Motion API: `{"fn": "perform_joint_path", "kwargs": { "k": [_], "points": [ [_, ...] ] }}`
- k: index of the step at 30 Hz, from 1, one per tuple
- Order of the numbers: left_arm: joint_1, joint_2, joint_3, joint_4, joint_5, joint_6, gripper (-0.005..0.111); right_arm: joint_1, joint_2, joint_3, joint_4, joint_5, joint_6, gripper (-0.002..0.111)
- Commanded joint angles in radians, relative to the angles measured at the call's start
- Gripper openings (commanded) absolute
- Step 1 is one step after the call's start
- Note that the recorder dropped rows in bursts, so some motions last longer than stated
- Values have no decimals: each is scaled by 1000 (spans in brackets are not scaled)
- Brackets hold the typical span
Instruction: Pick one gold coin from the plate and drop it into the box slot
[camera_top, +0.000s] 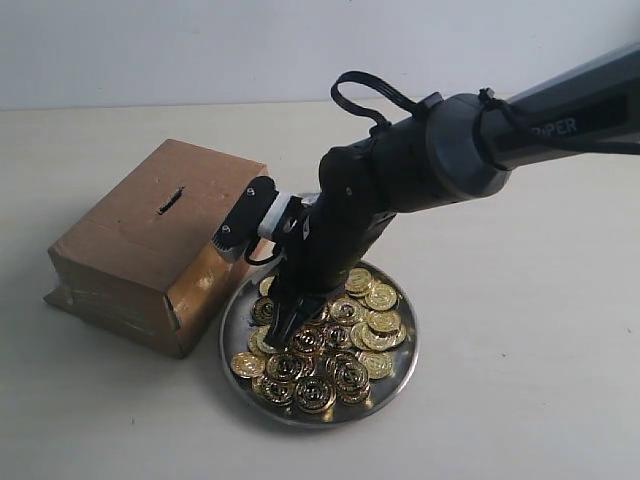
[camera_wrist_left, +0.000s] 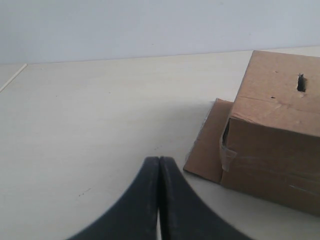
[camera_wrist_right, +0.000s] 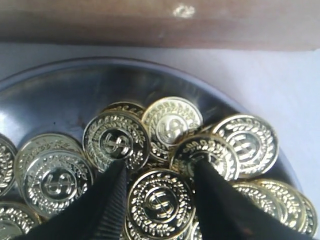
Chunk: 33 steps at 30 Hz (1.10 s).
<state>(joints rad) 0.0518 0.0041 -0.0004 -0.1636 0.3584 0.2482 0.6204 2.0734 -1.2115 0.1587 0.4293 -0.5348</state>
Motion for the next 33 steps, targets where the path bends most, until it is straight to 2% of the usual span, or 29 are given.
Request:
{"fn": "perform_joint_path", "kwargs": {
  "k": [1, 8, 20, 27, 33],
  "points": [
    [-4, -4, 0, -8, -3, -5, 0, 1, -44, -6, -2, 31, 5, 18],
    [-4, -4, 0, -8, -3, 0, 0, 14, -129, -6, 25, 147, -14, 18],
    [-4, -4, 0, -8, -3, 2, 0, 55, -245, 3, 188, 472, -383, 18],
    [-4, -4, 0, -8, -3, 4, 0, 55, -409, 135, 190, 425, -502, 18],
    [-4, -4, 0, -8, -3, 4, 0, 55, -454, 208, 200, 245, -548, 18]
  ]
}}
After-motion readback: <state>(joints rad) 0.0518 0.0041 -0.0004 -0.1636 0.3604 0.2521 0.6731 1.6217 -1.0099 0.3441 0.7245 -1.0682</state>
